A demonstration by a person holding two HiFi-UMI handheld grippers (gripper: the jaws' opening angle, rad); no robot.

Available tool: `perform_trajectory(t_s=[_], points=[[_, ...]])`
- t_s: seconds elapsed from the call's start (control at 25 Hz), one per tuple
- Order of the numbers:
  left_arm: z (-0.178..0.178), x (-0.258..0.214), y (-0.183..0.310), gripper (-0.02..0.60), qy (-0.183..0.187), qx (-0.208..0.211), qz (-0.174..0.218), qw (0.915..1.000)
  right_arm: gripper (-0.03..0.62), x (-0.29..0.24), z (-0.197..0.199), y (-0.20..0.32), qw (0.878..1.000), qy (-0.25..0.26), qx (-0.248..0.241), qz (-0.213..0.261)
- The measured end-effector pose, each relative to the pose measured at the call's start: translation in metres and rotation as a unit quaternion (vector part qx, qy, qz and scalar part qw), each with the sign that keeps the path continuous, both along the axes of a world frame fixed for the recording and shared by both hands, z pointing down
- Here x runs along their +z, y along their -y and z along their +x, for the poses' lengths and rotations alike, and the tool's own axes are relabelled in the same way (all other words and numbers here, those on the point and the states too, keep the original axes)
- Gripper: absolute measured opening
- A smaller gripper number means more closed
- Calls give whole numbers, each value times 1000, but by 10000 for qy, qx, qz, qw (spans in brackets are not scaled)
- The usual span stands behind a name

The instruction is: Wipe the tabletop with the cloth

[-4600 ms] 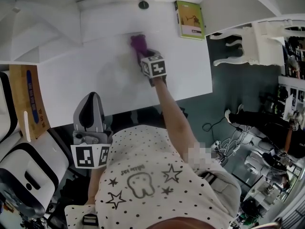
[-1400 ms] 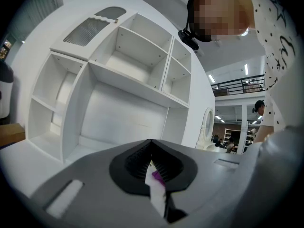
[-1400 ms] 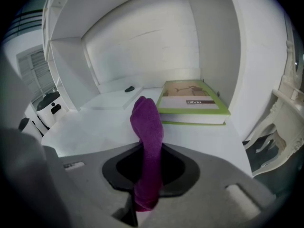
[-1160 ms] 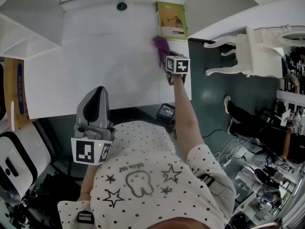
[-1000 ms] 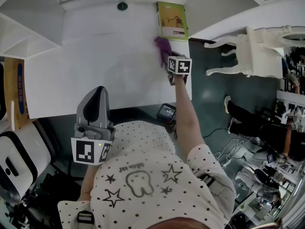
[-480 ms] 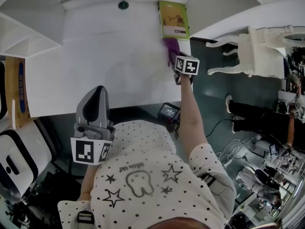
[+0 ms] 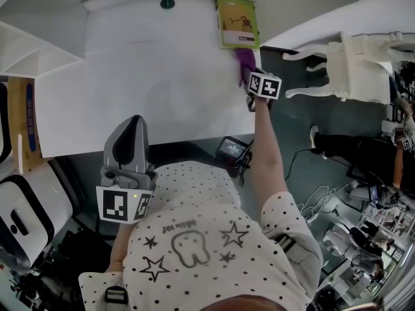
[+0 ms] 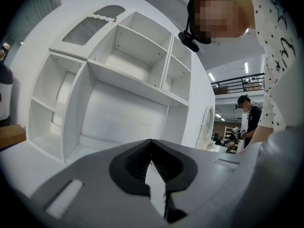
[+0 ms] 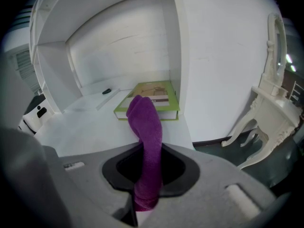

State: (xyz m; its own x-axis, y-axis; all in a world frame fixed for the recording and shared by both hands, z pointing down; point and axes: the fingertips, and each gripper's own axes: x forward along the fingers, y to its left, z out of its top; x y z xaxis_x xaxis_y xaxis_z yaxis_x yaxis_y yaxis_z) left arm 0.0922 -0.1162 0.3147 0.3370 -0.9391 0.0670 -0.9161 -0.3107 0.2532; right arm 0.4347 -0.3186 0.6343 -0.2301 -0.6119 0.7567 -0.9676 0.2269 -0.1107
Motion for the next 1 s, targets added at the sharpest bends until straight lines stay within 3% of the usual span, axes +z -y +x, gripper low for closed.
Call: perform_trajectory(t_s=[1.0], points=[[-7,3,-5,-5,36,-129,-66,9999,64,-2,43,3,9990,-351,276,-104]])
